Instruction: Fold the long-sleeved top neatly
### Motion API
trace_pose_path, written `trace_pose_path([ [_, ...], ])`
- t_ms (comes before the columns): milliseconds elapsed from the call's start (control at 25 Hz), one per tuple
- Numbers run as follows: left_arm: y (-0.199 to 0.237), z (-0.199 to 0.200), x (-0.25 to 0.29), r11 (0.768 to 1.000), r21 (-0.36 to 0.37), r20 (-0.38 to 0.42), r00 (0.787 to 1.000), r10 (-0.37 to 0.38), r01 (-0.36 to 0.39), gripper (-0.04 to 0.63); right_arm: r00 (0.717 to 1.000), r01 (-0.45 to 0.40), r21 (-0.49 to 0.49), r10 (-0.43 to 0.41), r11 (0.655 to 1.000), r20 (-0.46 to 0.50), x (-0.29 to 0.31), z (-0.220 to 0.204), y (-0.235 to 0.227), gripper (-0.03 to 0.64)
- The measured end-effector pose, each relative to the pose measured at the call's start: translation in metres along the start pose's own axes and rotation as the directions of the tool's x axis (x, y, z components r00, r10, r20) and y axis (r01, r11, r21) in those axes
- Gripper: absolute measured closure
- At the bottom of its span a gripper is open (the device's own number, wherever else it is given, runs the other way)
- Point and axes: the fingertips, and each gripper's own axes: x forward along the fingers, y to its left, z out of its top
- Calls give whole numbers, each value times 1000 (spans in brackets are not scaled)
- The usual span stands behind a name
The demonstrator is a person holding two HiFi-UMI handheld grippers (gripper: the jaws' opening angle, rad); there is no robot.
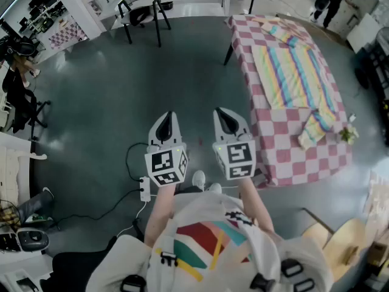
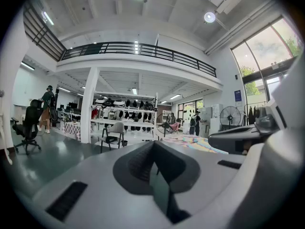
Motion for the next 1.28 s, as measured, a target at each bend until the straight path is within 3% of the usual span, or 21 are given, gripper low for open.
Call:
trace_pose_path([
  [360, 23, -6, -6, 999, -28, -4, 1000, 19, -19, 589, 999, -27, -75, 23, 997, -48, 9, -4, 16, 612],
  [600, 29, -10, -5, 1000, -19, -13, 1000, 18, -18, 588, 1000, -11, 3, 11, 1000, -17, 16, -8, 17, 611],
  [840, 38, -18, -2, 1000, -16, -37, 999, 18, -19, 588, 999, 7, 53, -4, 999, -49, 24, -19, 19, 609],
  [920, 43, -19, -4, 999, -26, -29, 999, 21, -22, 588, 999, 15, 54, -17, 998, 39, 20, -6, 17, 609],
  [1040, 51, -13, -7, 999, -41, 5, 1000, 23, -23, 588, 975, 25, 15, -27, 1000, 219, 9, 34, 20, 609],
  [1280, 62, -6, -6, 999, -41, 38, 999, 24, -23, 588, 980, 52, 9, -53, 999, 193, 17, 25, 16, 609],
])
